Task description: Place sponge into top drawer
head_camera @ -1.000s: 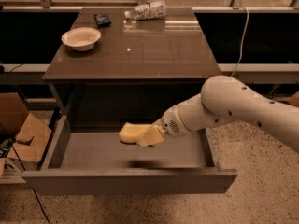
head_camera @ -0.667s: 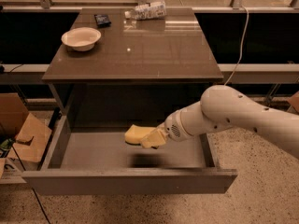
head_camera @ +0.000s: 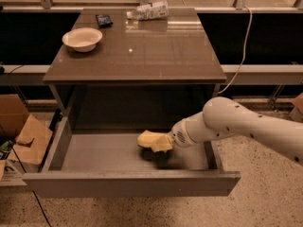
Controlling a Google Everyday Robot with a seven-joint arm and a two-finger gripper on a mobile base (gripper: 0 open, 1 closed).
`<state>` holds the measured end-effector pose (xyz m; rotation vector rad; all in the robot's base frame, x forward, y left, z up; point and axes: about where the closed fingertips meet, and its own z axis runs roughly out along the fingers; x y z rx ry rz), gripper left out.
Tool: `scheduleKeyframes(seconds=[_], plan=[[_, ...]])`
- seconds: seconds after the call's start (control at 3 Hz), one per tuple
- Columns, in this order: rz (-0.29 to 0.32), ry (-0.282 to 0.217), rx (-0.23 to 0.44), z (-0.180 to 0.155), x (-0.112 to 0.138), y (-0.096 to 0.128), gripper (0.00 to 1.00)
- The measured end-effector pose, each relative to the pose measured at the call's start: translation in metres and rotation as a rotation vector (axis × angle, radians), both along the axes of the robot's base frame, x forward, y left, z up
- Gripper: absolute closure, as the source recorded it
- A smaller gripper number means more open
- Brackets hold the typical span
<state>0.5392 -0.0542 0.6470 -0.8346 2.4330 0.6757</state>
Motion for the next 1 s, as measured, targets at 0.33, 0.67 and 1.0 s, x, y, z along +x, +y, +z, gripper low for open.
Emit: scheduleKeyframes(seconds=[0.33,0.67,1.0], plan=[[0.001,0.003,0.000,-0.0014,-0.0004,0.0006,0.12],[0.003,0.004,0.000,-0.0016,-0.0008,0.0018,0.00],[0.003,0.004,0.000,-0.0016,-0.0008,0.0018,0.00]])
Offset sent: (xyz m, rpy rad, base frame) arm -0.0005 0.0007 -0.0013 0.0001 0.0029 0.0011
